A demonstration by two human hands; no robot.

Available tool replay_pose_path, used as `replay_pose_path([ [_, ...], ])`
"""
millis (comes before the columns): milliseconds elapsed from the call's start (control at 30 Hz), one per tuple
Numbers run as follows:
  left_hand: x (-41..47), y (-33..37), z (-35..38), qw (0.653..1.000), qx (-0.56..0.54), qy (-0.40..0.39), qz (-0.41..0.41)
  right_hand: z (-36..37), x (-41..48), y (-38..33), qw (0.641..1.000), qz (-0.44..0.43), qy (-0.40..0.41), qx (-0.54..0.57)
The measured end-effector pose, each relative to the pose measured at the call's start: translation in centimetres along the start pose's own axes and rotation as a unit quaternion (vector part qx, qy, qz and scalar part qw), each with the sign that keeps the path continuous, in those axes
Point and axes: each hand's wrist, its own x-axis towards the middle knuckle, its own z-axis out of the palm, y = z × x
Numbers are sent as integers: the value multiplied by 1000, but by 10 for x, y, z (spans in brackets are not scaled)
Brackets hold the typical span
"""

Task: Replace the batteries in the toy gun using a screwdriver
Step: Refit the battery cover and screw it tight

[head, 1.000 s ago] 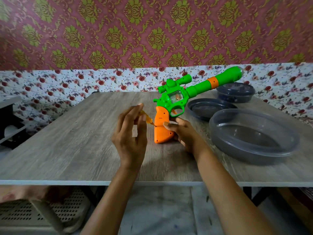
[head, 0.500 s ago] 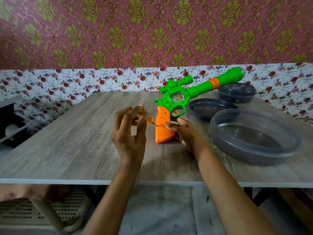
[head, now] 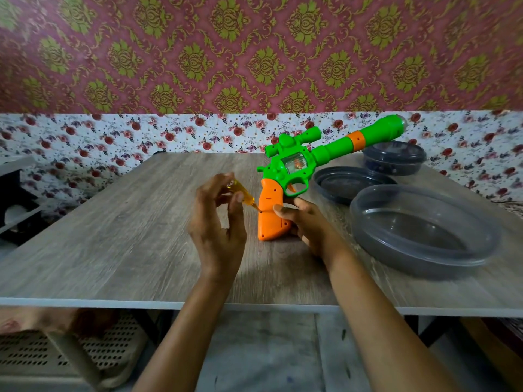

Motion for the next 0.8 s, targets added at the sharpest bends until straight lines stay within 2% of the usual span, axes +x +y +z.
replay_pose_path([
  [200, -2, 0, 0, 999, 13, -38, 18, 2, -1, 0, 1000, -3, -6, -2],
  [433, -2, -1, -1, 1000, 14, 6, -10, 2, 1, 1, 1000, -2, 6, -1],
  [600, -3, -1, 0, 999, 25, -10, -18, 4, 0, 0, 1000, 3, 3, -6],
  [800, -1, -3, 0, 1000, 17, -21, 9, 5, -2, -2, 1000, 1, 10, -7],
])
